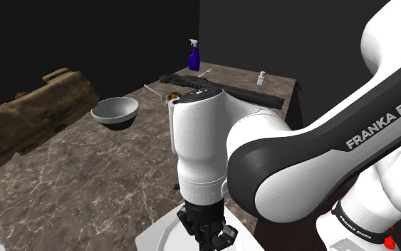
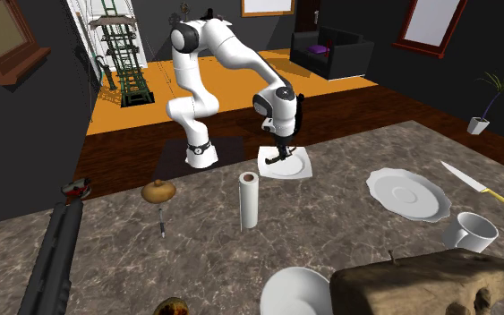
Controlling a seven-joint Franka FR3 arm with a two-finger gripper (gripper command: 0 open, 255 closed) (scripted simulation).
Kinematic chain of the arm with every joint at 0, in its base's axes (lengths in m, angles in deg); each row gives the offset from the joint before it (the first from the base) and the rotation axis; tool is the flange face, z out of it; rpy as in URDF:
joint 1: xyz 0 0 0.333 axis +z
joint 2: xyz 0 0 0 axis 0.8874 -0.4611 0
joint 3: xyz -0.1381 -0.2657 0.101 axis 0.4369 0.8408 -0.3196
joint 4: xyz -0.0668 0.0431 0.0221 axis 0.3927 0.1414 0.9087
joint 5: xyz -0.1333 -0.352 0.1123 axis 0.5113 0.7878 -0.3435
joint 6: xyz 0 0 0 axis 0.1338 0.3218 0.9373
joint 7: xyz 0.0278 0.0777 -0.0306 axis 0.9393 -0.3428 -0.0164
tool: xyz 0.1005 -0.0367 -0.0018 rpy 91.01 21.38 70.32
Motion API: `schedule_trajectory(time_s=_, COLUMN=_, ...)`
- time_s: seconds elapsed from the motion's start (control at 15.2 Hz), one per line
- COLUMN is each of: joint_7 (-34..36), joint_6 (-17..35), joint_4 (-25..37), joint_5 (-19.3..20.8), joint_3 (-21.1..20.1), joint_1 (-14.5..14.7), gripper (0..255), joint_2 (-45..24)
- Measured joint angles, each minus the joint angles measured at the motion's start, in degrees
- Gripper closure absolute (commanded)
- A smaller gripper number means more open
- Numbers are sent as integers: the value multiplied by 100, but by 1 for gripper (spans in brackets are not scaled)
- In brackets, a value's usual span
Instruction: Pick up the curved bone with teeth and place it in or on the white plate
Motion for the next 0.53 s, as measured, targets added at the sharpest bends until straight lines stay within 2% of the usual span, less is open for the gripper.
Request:
schedule_trajectory(time_s=0.4, joint_7=0, joint_6=1, joint_4=-1, joint_5=1, joint_3=0, joint_1=0, gripper=0, joint_2=-1)
schedule_trajectory(time_s=0.53, joint_7=-104, joint_6=-250, joint_4=60, joint_5=-85, joint_3=71, joint_1=-30, gripper=0, joint_2=201)
